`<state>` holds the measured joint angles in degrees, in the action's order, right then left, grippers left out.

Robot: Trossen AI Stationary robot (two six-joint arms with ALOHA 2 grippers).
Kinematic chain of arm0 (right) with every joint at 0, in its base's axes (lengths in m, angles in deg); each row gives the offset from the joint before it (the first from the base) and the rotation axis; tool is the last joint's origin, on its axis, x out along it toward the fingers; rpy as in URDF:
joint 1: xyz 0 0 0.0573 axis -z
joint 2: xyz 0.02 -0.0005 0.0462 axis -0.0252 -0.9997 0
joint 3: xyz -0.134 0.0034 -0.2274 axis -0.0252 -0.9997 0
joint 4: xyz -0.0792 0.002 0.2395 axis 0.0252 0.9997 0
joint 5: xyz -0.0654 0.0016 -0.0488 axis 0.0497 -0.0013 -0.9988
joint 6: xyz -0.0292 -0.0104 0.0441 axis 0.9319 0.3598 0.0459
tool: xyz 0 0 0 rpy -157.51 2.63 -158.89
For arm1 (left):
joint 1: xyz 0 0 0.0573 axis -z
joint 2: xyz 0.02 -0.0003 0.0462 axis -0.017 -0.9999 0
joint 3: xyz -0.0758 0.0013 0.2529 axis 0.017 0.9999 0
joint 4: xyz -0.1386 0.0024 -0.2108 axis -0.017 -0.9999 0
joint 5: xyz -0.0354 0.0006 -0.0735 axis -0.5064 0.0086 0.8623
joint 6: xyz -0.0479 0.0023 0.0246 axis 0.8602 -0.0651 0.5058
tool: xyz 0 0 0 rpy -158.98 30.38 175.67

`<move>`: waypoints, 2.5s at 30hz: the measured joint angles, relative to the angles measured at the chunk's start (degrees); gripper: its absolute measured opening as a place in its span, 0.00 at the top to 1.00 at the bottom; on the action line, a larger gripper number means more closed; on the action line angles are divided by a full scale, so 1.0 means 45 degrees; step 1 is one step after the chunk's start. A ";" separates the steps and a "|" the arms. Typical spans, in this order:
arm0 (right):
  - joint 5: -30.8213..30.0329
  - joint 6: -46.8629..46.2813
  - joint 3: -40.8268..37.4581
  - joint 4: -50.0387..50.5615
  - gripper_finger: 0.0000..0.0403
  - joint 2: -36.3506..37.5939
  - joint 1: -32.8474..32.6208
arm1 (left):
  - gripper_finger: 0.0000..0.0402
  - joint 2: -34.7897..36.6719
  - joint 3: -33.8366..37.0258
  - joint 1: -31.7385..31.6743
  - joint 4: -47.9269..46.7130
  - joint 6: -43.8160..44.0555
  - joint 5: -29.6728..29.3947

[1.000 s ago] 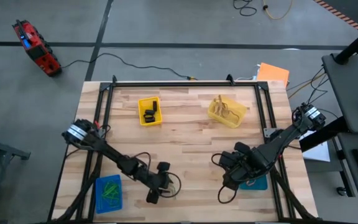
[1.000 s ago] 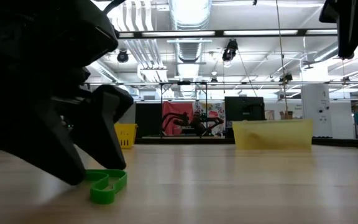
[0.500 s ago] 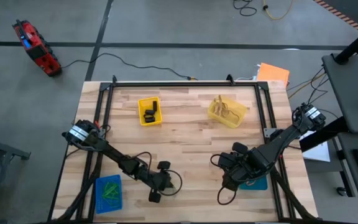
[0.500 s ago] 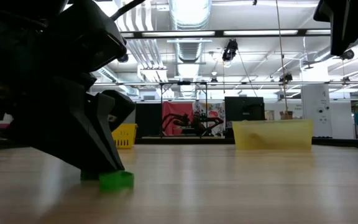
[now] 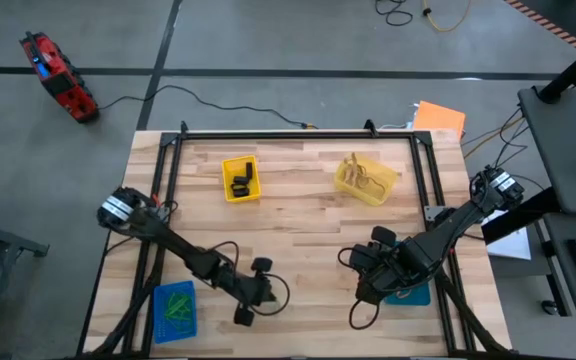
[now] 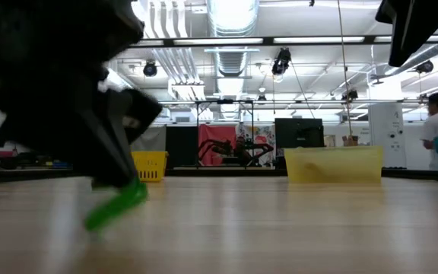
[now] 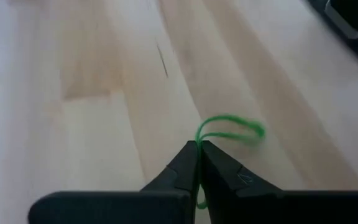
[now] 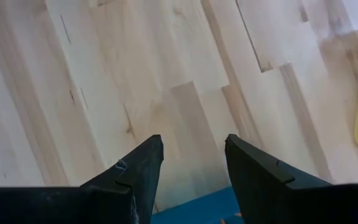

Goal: Sort rubber bands into baskets
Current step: Put the green rubber band into the left blue bin, then return to Home Position

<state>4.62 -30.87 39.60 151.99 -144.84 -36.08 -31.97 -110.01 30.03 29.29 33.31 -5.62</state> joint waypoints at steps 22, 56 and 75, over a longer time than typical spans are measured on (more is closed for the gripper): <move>-0.1057 0.0887 -0.0010 -0.0948 0.58 -0.0005 0.0000 | 1.00 0.6705 -0.2963 0.3489 -1.4233 0.4371 -0.0009; -0.1365 0.2104 -0.0049 -0.2238 0.57 -0.0005 0.0005 | 0.80 0.6831 -0.0398 0.6651 -1.5427 1.2496 0.2419; -0.2957 1.2731 -0.1772 -1.1131 0.56 0.0500 0.1667 | 0.74 0.7210 -0.2487 0.4435 -0.9893 -0.2125 -0.9956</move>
<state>-8.69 26.42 31.62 101.90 -142.59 -28.57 0.48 -121.20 49.99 -15.23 23.75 -50.42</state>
